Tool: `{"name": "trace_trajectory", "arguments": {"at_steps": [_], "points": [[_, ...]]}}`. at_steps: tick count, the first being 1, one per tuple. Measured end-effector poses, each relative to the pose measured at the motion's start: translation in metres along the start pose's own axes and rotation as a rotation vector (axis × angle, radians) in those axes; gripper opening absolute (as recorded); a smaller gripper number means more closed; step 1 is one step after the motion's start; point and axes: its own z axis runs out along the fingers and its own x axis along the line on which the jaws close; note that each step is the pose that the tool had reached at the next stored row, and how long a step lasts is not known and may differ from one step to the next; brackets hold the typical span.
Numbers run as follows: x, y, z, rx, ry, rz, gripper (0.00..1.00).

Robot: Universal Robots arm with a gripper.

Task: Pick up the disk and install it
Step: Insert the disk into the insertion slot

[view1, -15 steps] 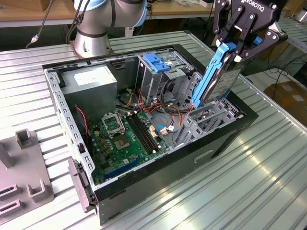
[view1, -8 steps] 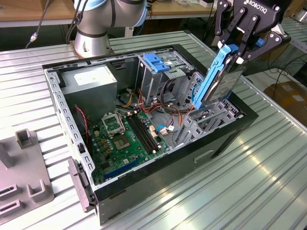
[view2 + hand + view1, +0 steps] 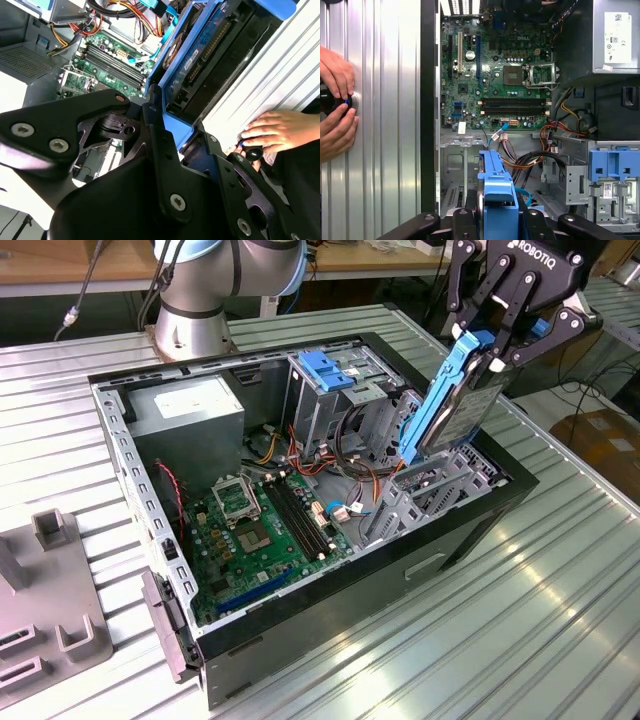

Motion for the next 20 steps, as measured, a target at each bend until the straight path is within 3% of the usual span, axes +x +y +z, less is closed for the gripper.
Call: {"name": "trace_trajectory", "arguments": {"at_steps": [11,20], "points": [[0.0002,0.0000,0.0003,0.0000,0.0000,0.000,0.37],[0.0023,0.0001,0.0077,-0.0001,0.0001,0.000,0.37]]}}
